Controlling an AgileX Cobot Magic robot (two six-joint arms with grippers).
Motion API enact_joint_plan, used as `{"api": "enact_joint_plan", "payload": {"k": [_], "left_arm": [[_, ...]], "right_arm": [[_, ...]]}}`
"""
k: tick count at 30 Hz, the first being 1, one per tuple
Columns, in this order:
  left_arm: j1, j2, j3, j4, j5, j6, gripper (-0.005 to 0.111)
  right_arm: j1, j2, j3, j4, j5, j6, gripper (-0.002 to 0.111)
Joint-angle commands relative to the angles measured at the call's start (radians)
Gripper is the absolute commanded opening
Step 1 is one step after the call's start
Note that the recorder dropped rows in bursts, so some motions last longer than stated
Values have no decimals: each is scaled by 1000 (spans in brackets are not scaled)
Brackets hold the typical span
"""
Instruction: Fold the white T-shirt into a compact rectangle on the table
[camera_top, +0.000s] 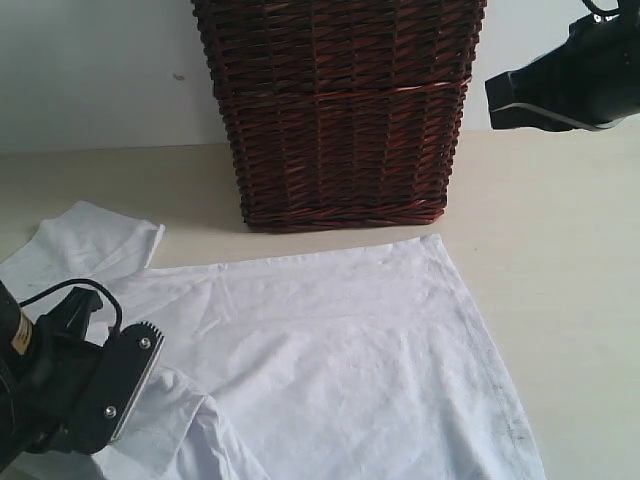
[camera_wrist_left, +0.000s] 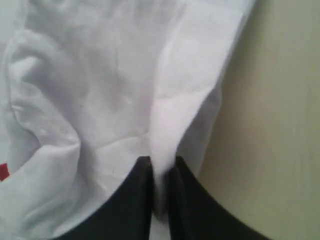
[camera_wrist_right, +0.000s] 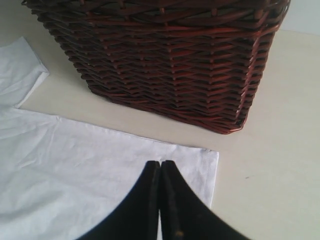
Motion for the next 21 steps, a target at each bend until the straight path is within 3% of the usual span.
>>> {"api": "enact_joint_plan", "payload": {"k": [1,8,13,17,21], "left_arm": [[-4,-1,19,10,6,-6,0],[-26,-54,19,8,195,-18,0],[-111,-163,3,1,426,-94,0],[-147,-213,18,-111,426,-228,0],[-158,-219,22,-308,426,-235,0]], "right_arm": [[-3,1,4,4,-1,-9,0],[-3,1,4,4,-5,-9,0],[-3,1,4,5,-13,-9,0],[-3,1,4,20,-6,-9,0],[-3,1,4,20,0,-9,0]]}}
